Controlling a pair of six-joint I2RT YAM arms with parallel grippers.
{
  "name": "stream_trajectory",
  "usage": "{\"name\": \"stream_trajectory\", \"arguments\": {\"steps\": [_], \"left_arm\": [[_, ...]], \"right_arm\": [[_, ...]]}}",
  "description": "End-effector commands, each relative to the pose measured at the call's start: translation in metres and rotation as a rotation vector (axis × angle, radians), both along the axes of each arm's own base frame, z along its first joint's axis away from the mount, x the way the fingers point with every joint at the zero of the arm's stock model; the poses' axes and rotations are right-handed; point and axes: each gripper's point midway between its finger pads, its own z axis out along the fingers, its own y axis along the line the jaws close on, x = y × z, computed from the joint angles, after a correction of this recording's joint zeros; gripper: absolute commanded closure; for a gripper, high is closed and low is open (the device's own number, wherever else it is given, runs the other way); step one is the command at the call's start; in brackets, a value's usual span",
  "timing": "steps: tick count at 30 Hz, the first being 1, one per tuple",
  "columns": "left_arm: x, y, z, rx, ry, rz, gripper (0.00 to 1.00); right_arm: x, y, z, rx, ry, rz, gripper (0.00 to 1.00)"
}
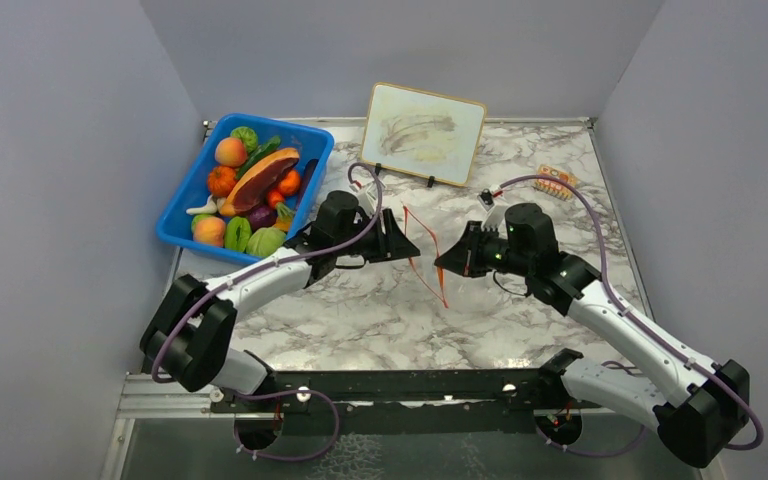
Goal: Place the food in the zip-top bag and seal the zipper
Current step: Open the zipper of the food storage bag.
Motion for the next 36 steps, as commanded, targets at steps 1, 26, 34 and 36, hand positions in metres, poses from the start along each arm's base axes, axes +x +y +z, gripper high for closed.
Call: {"name": "stream_trajectory", "arguments": {"steps": [1, 26, 34, 36], "left_arm": [[0.014, -0.008, 0.002, 0.02, -0.06, -0.009, 0.62], [0.025, 0.078, 0.125, 0.407, -0.473, 0.131, 1.0], [0.019, 0.086, 0.109, 0.501, -0.396, 0.084, 1.0], [0.018, 0.088, 0.1, 0.526, -0.372, 0.081, 1.0]], "right_arm": [[-0.004, 0.004, 0.002, 0.005, -0.028, 0.046, 0.99], [0.004, 0.016, 0.111, 0.09, -0.155, 0.081, 0.44], [0.024, 0.042, 0.09, 0.047, -0.194, 0.07, 0.38], [0.027, 0.052, 0.076, 0.032, -0.203, 0.074, 0.37]]}}
